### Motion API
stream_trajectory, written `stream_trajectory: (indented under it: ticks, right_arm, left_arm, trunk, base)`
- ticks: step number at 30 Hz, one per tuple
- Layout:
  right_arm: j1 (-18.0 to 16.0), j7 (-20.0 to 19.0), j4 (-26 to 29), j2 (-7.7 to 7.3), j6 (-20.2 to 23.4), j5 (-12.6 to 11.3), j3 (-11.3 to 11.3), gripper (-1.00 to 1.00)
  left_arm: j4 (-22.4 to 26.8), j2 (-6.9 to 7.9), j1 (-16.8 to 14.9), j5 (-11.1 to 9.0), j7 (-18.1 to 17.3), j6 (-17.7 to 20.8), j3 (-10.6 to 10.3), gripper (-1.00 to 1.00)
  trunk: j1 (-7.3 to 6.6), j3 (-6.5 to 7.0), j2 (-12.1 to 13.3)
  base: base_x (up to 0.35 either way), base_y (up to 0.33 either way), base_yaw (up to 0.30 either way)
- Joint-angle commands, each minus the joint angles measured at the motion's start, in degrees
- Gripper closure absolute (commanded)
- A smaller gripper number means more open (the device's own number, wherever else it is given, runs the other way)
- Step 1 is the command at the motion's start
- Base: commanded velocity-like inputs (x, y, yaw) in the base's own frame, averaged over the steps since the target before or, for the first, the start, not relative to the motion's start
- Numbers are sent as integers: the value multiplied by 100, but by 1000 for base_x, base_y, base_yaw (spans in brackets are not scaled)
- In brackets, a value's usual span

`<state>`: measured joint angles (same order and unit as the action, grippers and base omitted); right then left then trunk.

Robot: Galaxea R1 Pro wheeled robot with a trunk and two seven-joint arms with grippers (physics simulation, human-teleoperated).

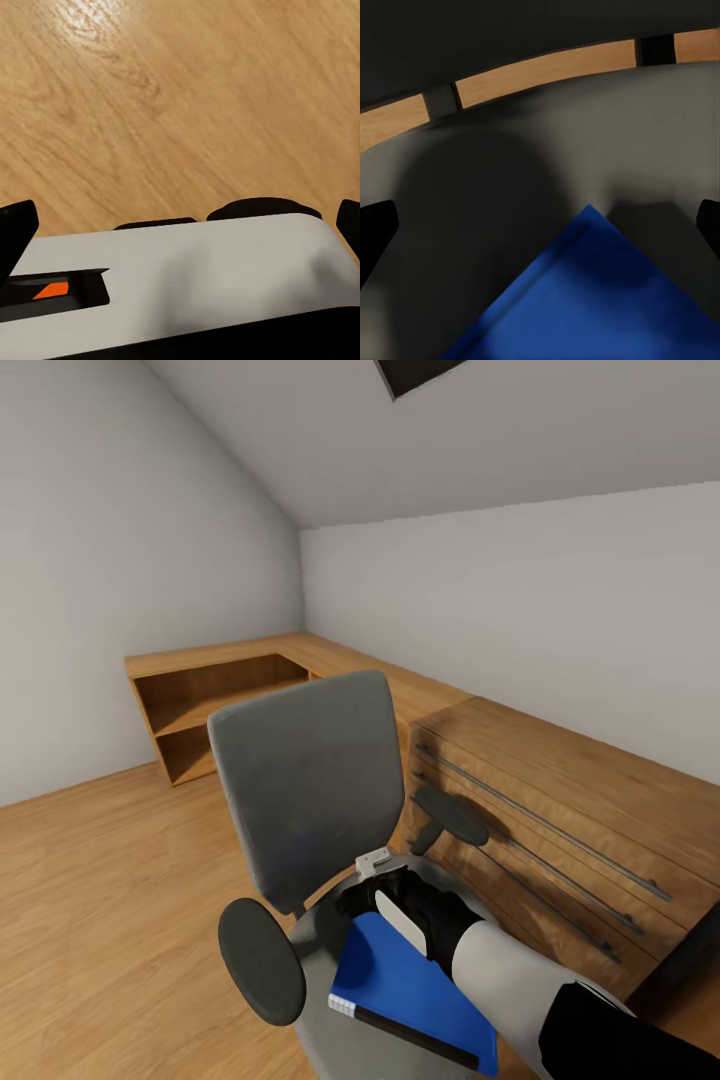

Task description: In the bedroom, organize the workspace by keeping the computer under the desk, ensuring the monitor is on the desk, placing the keyboard on the desk next to the monitor, placing the mouse on the desk next to the keyboard, moving the folder from the swivel chair onto the desk next to the mouse, stacking the notebook on top of the folder with the pen on top of the notebook, and positioning the swivel chair next to the desk.

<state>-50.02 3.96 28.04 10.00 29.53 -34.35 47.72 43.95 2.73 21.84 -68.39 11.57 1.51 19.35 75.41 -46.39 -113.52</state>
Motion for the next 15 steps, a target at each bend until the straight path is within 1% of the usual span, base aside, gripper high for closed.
stream_trajectory:
  ticks: [1,12,15]
  right_arm:
    - [-8,42,-5,0,1,-54,35,-100]
    - [-8,36,-9,0,-14,-54,33,-100]
    - [-8,35,-11,0,-15,-54,34,-100]
  left_arm:
    - [17,-1,4,-42,29,16,2,-100]
    - [17,-1,4,-43,25,16,10,-100]
    - [17,-1,4,-43,17,14,13,-100]
  trunk:
    - [0,-5,-3]
    - [0,-5,-3]
    - [66,-58,-123]
  base:
    - [0,0,0]
    - [0,0,0]
    - [0,0,0]
